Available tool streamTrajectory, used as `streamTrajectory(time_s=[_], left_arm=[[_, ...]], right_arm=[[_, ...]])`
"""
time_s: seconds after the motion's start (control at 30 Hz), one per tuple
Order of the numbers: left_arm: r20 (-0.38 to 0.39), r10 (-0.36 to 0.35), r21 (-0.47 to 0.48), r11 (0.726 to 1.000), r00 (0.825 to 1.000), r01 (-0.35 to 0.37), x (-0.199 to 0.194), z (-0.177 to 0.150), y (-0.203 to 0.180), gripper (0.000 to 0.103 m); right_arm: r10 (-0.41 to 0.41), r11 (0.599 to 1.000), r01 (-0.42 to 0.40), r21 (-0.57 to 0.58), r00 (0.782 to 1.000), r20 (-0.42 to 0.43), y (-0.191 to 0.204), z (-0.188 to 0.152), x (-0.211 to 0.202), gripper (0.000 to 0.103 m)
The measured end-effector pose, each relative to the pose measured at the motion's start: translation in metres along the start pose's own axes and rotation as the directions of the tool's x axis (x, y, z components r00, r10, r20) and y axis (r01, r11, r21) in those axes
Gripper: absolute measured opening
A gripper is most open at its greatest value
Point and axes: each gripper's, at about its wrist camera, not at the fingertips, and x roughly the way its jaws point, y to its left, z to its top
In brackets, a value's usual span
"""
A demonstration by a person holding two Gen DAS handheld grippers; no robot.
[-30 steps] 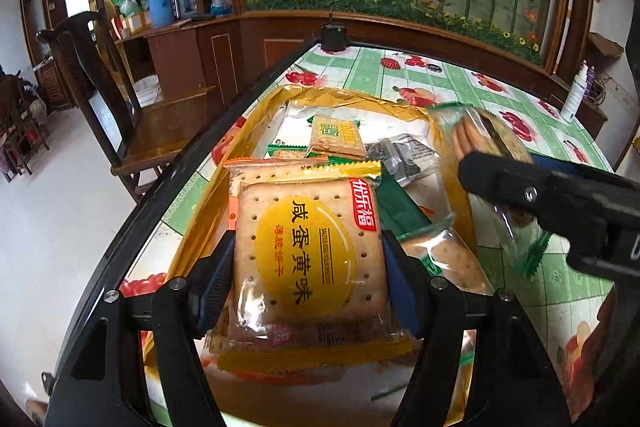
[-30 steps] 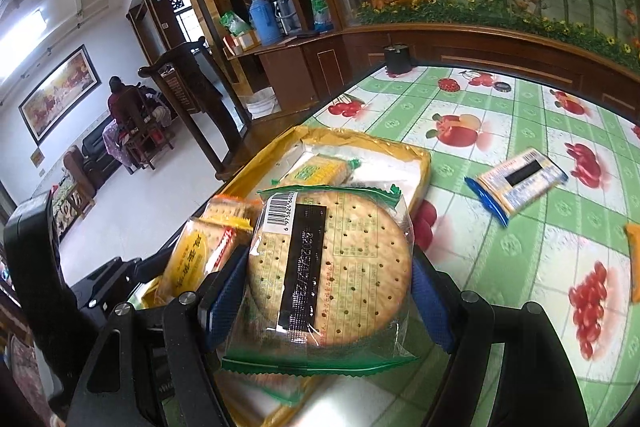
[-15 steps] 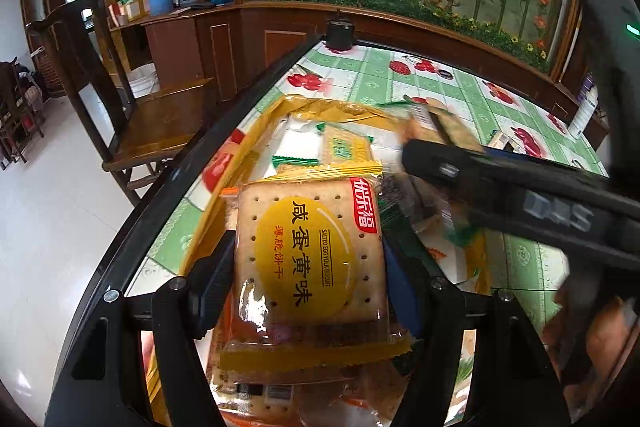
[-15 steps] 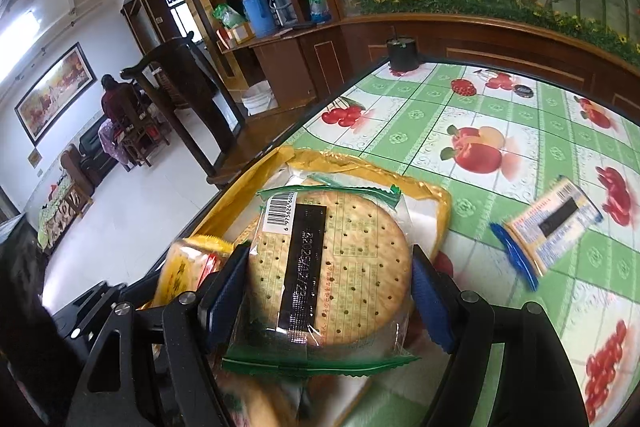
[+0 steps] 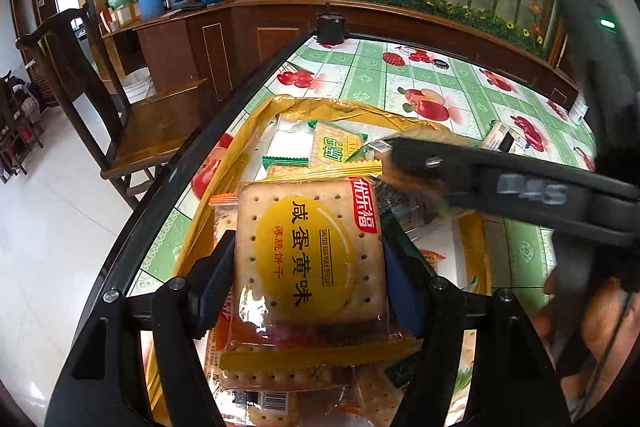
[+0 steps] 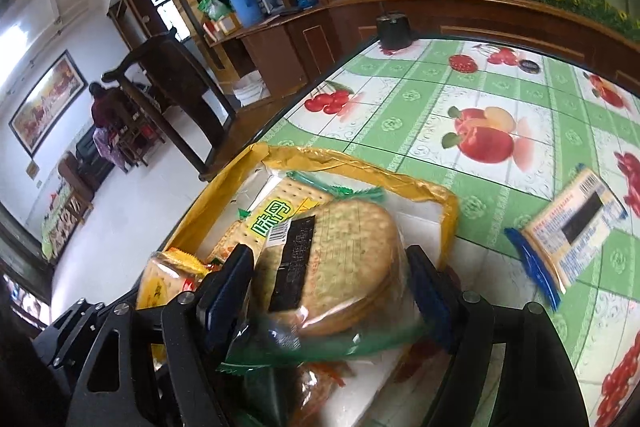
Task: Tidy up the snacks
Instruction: 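Lower both packs into the tray and open both tools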
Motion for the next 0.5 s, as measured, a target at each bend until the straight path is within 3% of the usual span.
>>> streamTrajectory(time_s=[0.2,0.3,0.5], left_arm=[[-0.012,-0.031,0.010,0.999,0.999,0.031,0.003,0.006,-0.014,0.070],[-0.038,-0.008,0.024,1.000,0.999,0.009,0.007,0.007,-0.021,0.084],[-0.060,-0.016,0.014,1.000,0.998,0.016,0.002,0.004,-0.027,0.090]], right_arm=[[-0.004,0.996,-0.007,0.089,0.994,0.113,-0.025,-0.015,-0.056,0.087],[-0.028,0.991,0.008,0.133,0.989,0.147,-0.045,-0.029,-0.084,0.088],[-0.096,0.968,0.053,0.245,0.981,0.170,-0.095,-0.060,-0.128,0.090]])
